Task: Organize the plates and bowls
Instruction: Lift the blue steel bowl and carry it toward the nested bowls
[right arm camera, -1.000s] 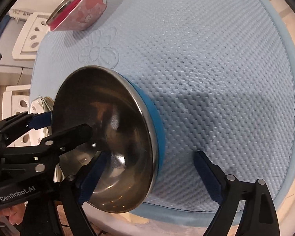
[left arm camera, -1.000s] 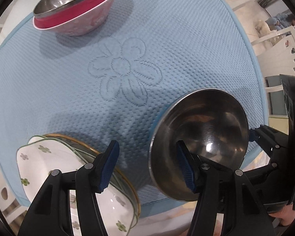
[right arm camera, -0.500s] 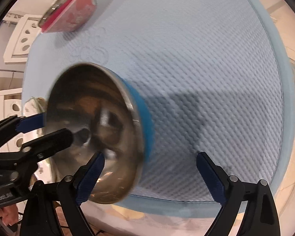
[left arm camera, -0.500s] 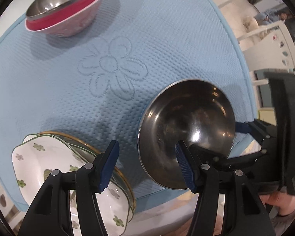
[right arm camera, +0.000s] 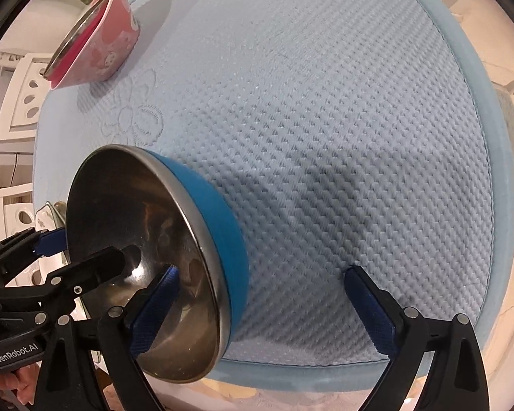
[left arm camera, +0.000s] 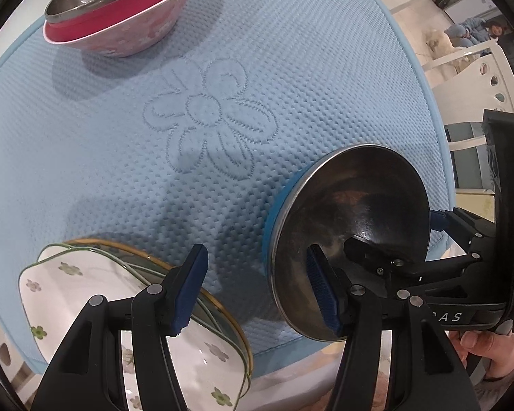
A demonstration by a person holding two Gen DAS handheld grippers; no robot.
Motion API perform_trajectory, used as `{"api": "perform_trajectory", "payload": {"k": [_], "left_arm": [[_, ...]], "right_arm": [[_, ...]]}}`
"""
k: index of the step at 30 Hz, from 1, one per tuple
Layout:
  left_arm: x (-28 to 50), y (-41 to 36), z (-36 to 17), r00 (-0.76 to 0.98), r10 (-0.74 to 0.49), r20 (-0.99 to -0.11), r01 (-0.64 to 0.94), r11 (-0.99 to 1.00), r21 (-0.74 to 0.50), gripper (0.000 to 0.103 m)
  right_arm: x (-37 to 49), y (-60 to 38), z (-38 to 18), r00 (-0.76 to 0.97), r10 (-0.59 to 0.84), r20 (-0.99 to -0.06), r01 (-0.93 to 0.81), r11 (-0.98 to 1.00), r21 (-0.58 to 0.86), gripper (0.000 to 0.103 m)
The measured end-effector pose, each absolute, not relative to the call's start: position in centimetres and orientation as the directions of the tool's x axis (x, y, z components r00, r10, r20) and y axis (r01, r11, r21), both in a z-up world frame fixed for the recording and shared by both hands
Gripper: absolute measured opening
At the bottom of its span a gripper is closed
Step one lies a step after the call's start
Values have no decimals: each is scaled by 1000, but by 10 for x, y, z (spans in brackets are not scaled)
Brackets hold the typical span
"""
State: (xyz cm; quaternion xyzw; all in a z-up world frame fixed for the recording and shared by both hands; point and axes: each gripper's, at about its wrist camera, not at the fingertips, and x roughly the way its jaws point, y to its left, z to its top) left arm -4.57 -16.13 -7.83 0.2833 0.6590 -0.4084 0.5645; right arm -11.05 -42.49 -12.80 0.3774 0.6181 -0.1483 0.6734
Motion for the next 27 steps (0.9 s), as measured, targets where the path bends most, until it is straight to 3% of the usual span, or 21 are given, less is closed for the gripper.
{"api": "perform_trajectory", "payload": {"k": [4, 6, 7, 8, 10, 11, 15, 20, 27], "left_arm": [[-49, -159, -73, -201, -103, -974, 840, 494, -225, 55], [-51, -159, -70, -214, -122, -969, 843, 478, -246, 48], [-52, -159, -69, -218, -132, -967, 844, 472, -255, 38], [-53, -160, -67, -218, -144, -965, 843, 470, -261, 25], [-57, -163, -68, -225, -151, -963, 842, 466, -270, 19], [-61, -167, -68, -205, -144, -968, 848, 467, -249, 18], [-58, -168, -68, -200, -151, -968, 834, 492, -249, 15], [-47, -160, -71, -182, -148, -972, 817, 527, -233, 15], [-38, -150, -77, -206, -159, -966, 792, 552, -259, 14]], "right_arm": [[-94, -427, -128, 185, 263, -947, 667, 674, 317, 98], [-93, -426, -128, 173, 253, -952, 671, 678, 301, 93], [-90, -425, -125, 171, 240, -956, 672, 681, 291, 84], [-88, -424, -122, 179, 239, -954, 666, 684, 297, 65], [-83, -423, -116, 224, 283, -933, 646, 673, 359, 39], [-79, -423, -114, 259, 321, -911, 638, 651, 411, 39], [-60, -420, -111, 228, 272, -935, 618, 702, 354, 37], [-62, -430, -116, 251, 281, -926, 647, 663, 377, 29], [-87, -434, -128, 275, 318, -907, 674, 610, 418, 28]]}}
